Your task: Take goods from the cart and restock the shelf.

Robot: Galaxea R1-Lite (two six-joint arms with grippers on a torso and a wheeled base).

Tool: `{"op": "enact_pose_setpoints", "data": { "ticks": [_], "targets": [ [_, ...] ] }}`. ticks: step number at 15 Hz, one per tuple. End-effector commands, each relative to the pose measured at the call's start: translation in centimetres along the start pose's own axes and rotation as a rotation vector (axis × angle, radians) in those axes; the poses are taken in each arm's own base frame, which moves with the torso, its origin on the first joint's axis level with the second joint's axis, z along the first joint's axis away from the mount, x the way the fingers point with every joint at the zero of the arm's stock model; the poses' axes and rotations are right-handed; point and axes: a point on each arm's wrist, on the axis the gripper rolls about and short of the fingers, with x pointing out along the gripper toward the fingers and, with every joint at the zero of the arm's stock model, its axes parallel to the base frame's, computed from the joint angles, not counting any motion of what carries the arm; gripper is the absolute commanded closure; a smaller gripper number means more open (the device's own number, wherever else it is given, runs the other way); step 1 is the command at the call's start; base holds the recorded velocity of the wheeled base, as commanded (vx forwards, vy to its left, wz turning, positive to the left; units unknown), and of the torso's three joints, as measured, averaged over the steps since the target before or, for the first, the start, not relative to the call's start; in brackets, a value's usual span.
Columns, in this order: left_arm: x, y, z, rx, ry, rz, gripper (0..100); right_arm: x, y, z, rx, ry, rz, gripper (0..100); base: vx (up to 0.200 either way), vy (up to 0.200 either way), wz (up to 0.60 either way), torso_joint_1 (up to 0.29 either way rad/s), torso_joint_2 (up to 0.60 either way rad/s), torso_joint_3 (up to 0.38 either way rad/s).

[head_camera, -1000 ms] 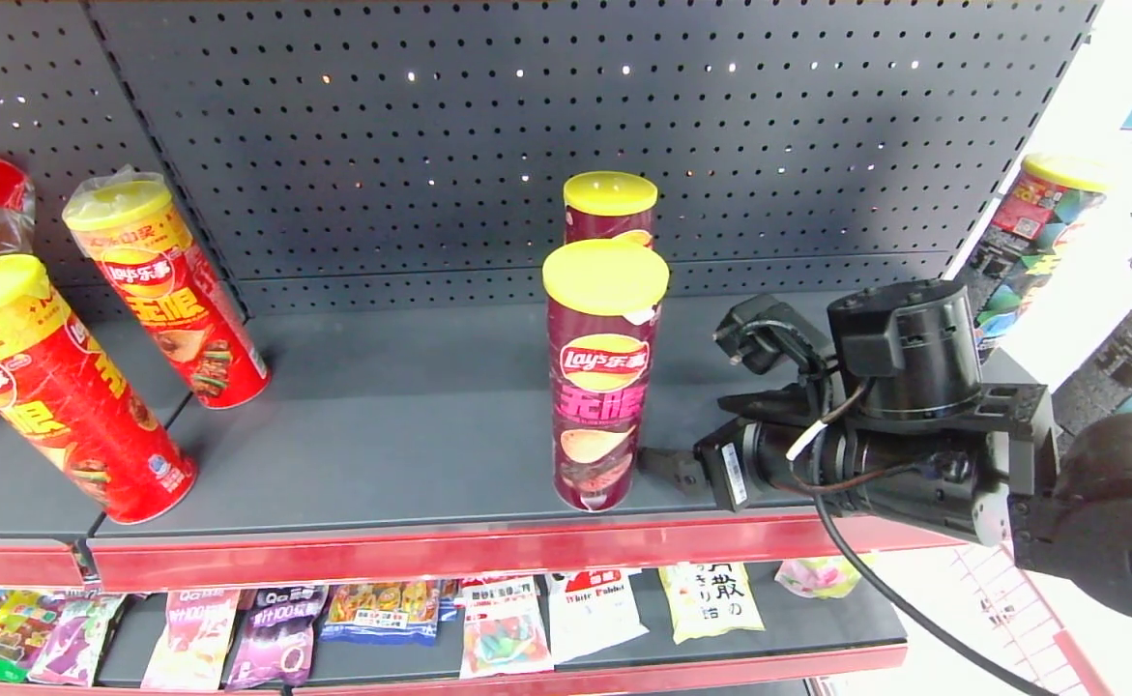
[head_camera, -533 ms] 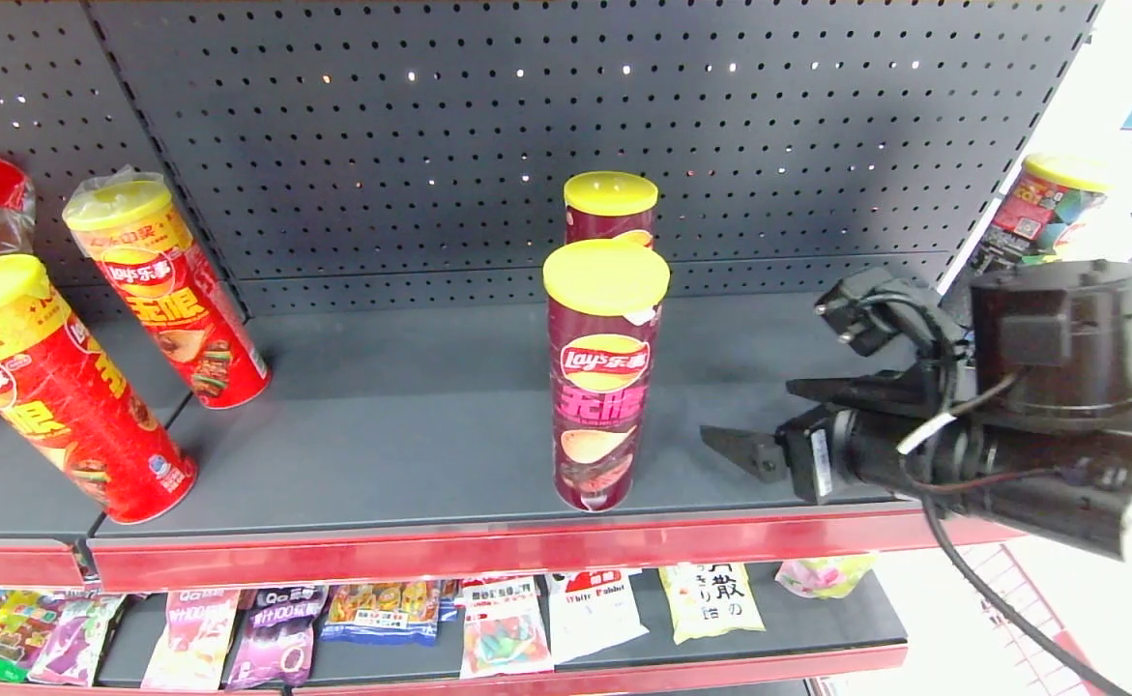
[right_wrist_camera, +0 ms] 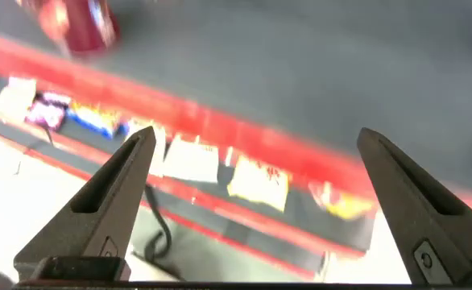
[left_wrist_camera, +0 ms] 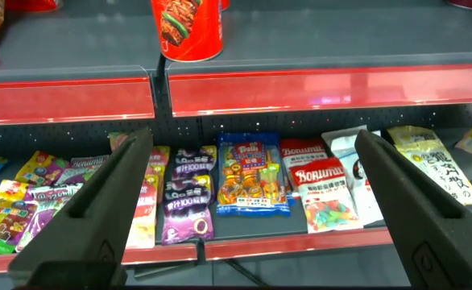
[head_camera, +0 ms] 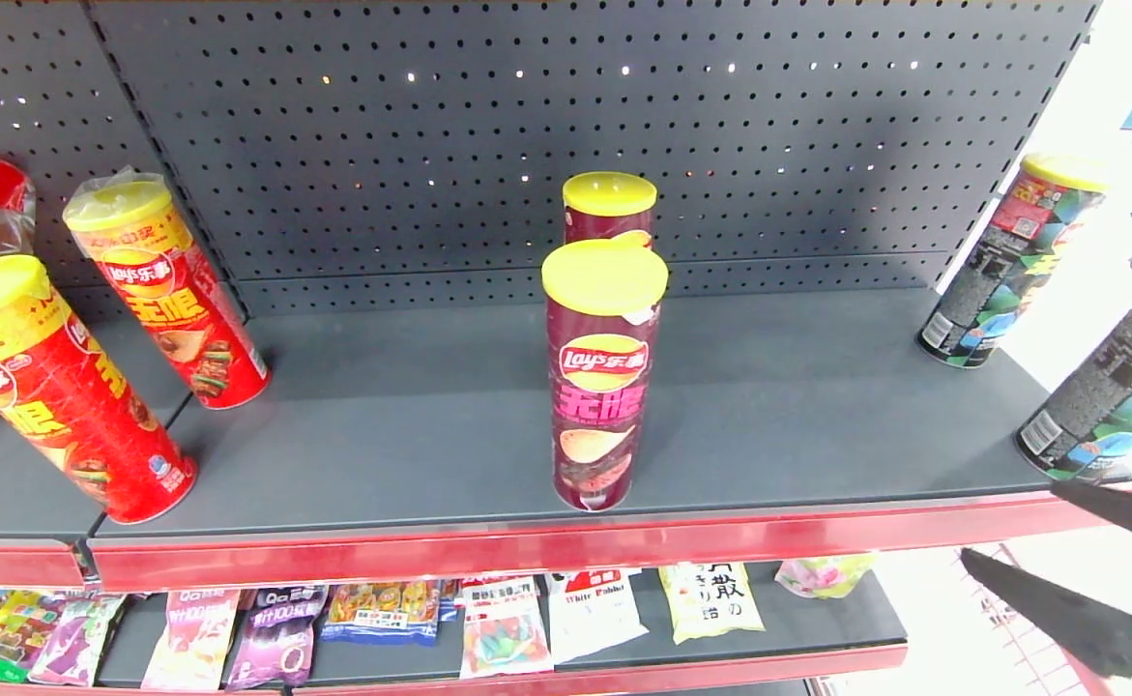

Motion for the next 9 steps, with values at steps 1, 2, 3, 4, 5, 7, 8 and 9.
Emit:
{"op": "enact_pose_setpoints", "data": {
  "ticks": [1, 2, 3, 4, 5, 7, 8, 9],
  "targets": [
    [0.0, 0.0, 0.0, 0.0, 0.0, 0.0, 0, -5.8, -0.1, -5.2, 0.039, -0.044, -0.093, 0, 0.0, 0.0, 0.0, 0.0, 0.0, 0.0],
    [0.0, 0.0, 0.0, 0.0, 0.002, 0.0, 0, -7.0, 0.3, -6.5, 0.056, -0.029, -0.117, 0, 0.0, 0.0, 0.0, 0.0, 0.0, 0.0],
    [0.0, 0.0, 0.0, 0.0, 0.0, 0.0, 0, -7.8, 0.8, -8.0, 0.074, -0.02, -0.141, 0, 0.0, 0.0, 0.0, 0.0, 0.0, 0.0],
    [0.0, 0.0, 0.0, 0.0, 0.002, 0.0, 0, -8.3, 1.3, -9.2, 0.078, -0.046, -0.156, 0, 0.0, 0.0, 0.0, 0.0, 0.0, 0.0],
    [0.0, 0.0, 0.0, 0.0, 0.002, 0.0, 0, -8.3, 2.0, -11.1, 0.069, -0.083, -0.18, 0, 0.0, 0.0, 0.0, 0.0, 0.0, 0.0],
    [0.0, 0.0, 0.0, 0.0, 0.0, 0.0, 0, -7.9, 2.1, -11.9, 0.051, -0.137, -0.201, 0, 0.0, 0.0, 0.0, 0.0, 0.0, 0.0],
    [0.0, 0.0, 0.0, 0.0, 0.002, 0.0, 0, -7.4, 1.9, -12.2, 0.049, -0.181, -0.221, 0, 0.0, 0.0, 0.0, 0.0, 0.0, 0.0],
    [0.0, 0.0, 0.0, 0.0, 0.002, 0.0, 0, -7.3, 1.7, -12.1, 0.075, -0.233, -0.247, 0, 0.0, 0.0, 0.0, 0.0, 0.0, 0.0]
  ]
}}
